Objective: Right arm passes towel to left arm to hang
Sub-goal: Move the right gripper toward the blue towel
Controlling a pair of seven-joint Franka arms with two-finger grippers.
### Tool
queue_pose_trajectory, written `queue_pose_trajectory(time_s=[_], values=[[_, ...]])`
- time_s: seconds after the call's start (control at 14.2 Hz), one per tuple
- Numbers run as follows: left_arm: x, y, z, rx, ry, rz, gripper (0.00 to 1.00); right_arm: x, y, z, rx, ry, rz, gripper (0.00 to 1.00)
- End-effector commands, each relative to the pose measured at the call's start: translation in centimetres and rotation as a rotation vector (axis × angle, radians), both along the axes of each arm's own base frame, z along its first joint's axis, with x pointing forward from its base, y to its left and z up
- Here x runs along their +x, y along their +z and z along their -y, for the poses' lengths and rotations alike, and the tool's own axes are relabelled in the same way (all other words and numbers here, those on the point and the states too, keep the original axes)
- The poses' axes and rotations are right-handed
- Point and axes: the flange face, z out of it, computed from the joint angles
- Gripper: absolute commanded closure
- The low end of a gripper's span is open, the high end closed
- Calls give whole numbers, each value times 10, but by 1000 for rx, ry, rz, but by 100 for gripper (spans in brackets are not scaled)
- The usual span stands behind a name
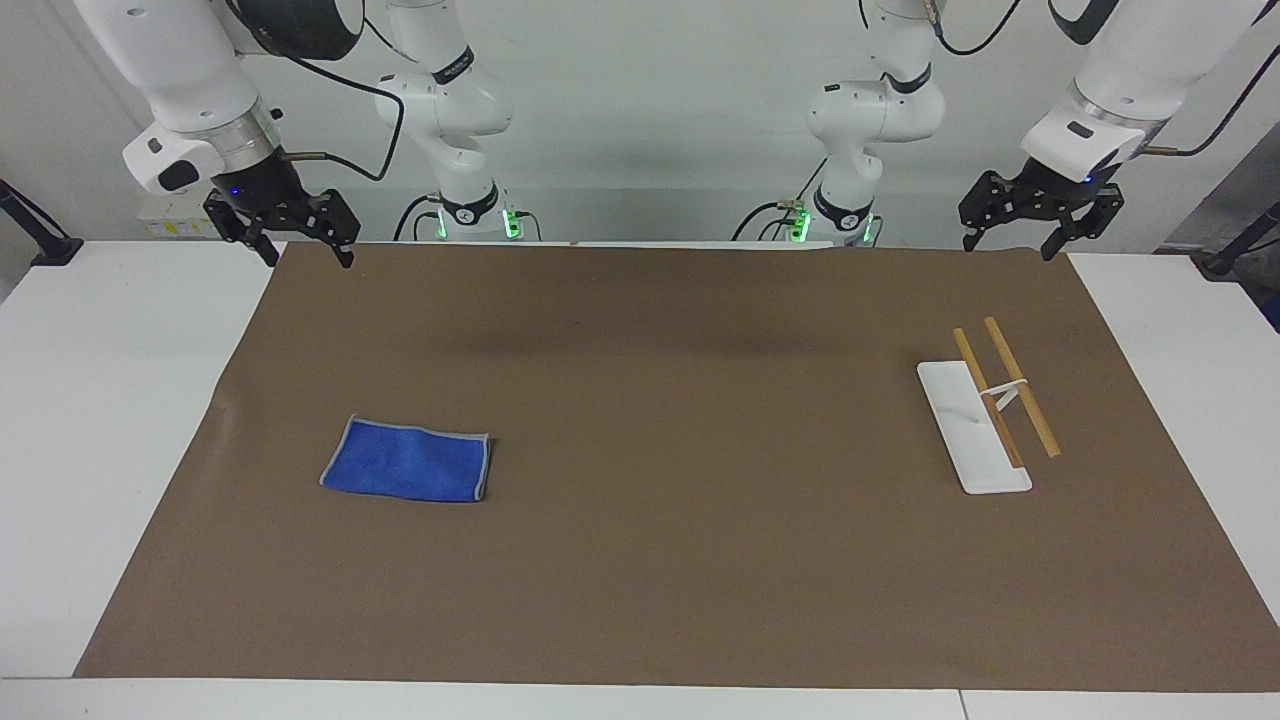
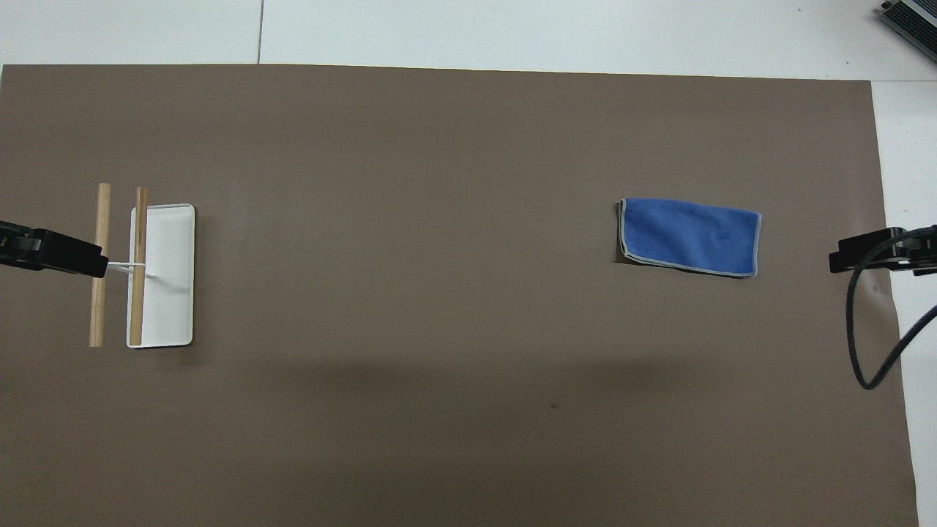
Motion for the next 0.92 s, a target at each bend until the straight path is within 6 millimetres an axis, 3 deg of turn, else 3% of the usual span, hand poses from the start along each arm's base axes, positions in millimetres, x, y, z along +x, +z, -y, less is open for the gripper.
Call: queue_pose_trajectory(time_s=[0.0, 0.21, 0.35, 0.85], values=[[-4, 0, -5, 13, -2, 8, 0, -5, 1, 2, -2, -19, 1, 0], [-4, 0, -5, 13, 1, 10, 0, -1, 2, 0, 3, -8, 32, 0], [-5, 0, -5, 13, 1, 7, 0, 0, -8, -12, -4, 30, 94, 0], [-5, 0, -4, 13, 0, 8, 0, 12, -80, -15, -15, 57, 210, 0]])
